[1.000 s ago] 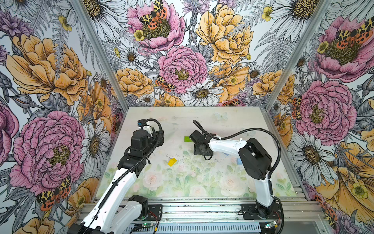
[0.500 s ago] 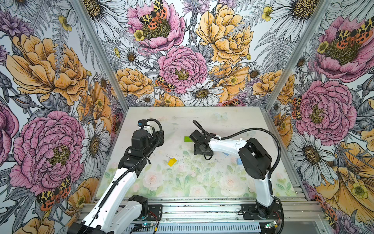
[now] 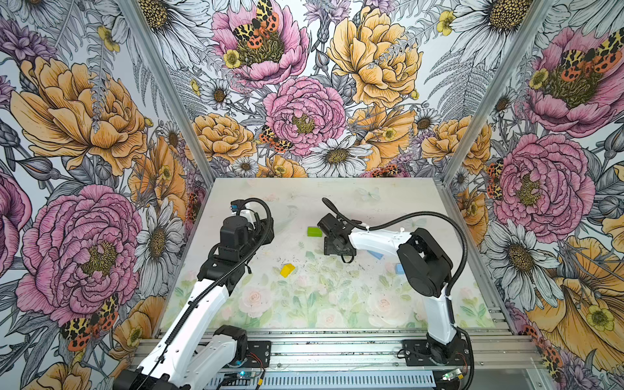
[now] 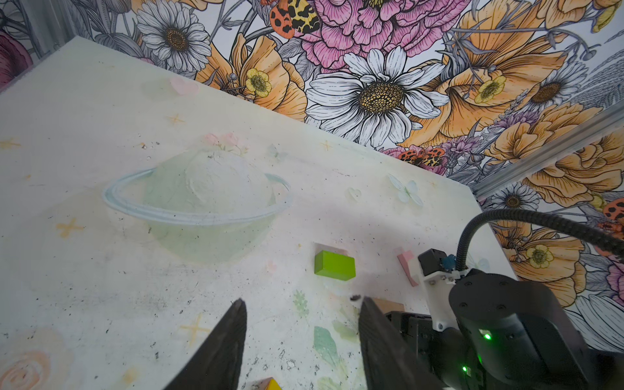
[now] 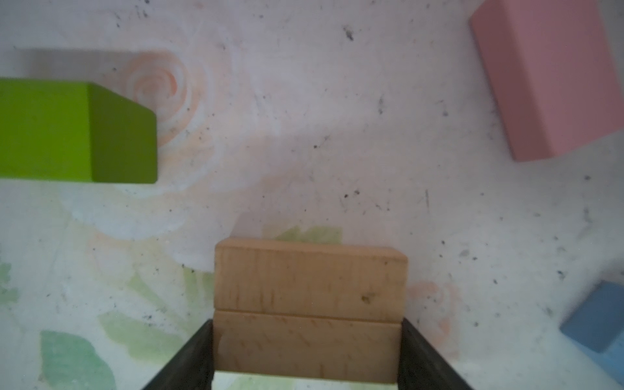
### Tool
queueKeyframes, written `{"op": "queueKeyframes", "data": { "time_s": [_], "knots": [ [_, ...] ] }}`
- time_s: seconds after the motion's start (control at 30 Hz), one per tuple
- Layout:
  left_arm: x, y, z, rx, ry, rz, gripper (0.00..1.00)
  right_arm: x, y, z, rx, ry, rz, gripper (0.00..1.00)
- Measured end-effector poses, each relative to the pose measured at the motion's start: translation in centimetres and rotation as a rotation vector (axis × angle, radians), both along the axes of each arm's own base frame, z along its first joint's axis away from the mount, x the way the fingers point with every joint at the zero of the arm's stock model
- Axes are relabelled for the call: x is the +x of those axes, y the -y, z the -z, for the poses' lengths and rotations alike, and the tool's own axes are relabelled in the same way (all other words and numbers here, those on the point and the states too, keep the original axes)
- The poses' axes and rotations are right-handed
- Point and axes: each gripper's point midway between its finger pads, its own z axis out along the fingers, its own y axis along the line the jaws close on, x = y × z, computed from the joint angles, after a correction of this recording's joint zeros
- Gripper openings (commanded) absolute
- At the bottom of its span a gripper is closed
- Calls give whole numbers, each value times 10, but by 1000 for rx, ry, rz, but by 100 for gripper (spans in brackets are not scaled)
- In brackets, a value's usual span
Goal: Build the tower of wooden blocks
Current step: 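Lower the held tan block onto the other tan block and open the right gripper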
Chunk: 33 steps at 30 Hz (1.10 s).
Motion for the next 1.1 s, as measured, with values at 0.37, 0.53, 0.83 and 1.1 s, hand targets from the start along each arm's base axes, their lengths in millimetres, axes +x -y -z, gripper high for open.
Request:
{"op": "queueKeyframes", "data": {
  "time_s": [0.37, 0.53, 0.83, 1.1],
  "knots": [
    [0, 0, 0, 0, 0, 0, 55, 5, 0, 0, -2, 9, -17, 12],
    [0, 0, 0, 0, 0, 0, 55, 11, 0, 0, -1, 17, -20, 14],
    [0, -1, 0, 0, 0, -2, 55, 16, 0, 0, 0, 26, -33, 20],
    [0, -1, 0, 0, -1, -3, 55, 17, 0, 0, -1, 26, -43, 36]
  ]
}}
